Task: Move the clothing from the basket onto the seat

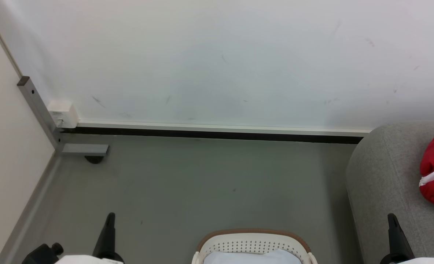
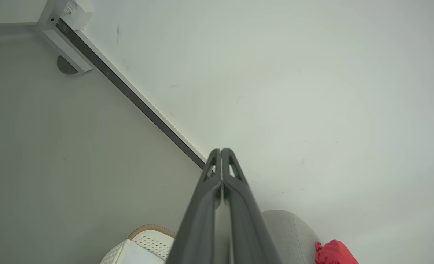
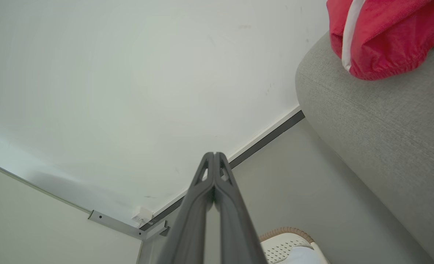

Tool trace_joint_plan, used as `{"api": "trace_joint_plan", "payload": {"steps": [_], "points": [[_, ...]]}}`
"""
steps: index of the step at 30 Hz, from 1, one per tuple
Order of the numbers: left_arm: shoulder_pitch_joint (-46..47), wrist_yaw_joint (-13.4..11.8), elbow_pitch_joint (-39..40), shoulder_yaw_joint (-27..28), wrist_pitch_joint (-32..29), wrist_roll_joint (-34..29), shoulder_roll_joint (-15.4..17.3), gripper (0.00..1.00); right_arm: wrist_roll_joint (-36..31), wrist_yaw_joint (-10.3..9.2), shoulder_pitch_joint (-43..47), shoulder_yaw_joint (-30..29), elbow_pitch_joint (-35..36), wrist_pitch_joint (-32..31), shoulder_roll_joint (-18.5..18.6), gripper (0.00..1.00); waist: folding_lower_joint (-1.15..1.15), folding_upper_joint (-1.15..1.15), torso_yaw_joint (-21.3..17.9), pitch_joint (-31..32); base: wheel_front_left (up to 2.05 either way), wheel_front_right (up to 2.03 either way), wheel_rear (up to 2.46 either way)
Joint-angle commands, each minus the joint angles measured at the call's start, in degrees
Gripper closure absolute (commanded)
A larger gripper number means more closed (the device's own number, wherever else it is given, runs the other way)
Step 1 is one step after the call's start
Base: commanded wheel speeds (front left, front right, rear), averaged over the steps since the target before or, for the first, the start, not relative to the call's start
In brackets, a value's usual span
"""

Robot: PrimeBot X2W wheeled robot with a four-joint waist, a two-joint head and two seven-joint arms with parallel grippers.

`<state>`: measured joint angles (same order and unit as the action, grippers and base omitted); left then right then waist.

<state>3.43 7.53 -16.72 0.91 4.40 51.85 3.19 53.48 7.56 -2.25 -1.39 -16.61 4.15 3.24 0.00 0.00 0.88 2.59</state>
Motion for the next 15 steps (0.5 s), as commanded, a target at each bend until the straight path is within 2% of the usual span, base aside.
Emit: {"api": "trace_joint_plan", "payload": {"steps": [1,15], "points": [[1.4,0.0,0.8,0.5,-0.6,2.5,0.2,1.0,2.2,-0.05,-1.6,-0.5,0.9,-0.5,0.1,1.0,0.0,0.0,0.0,-0.1,0.0,0.0,0.0],[1.8,0.0,1.3,1.7,-2.9,10.7,0.1,1.0,10.2,-0.06,-2.1,-1.6,1.4,-2.7,0.0,1.0,0.0,0.0,-0.2,-0.5,0.0,0.0,0.0]]}}
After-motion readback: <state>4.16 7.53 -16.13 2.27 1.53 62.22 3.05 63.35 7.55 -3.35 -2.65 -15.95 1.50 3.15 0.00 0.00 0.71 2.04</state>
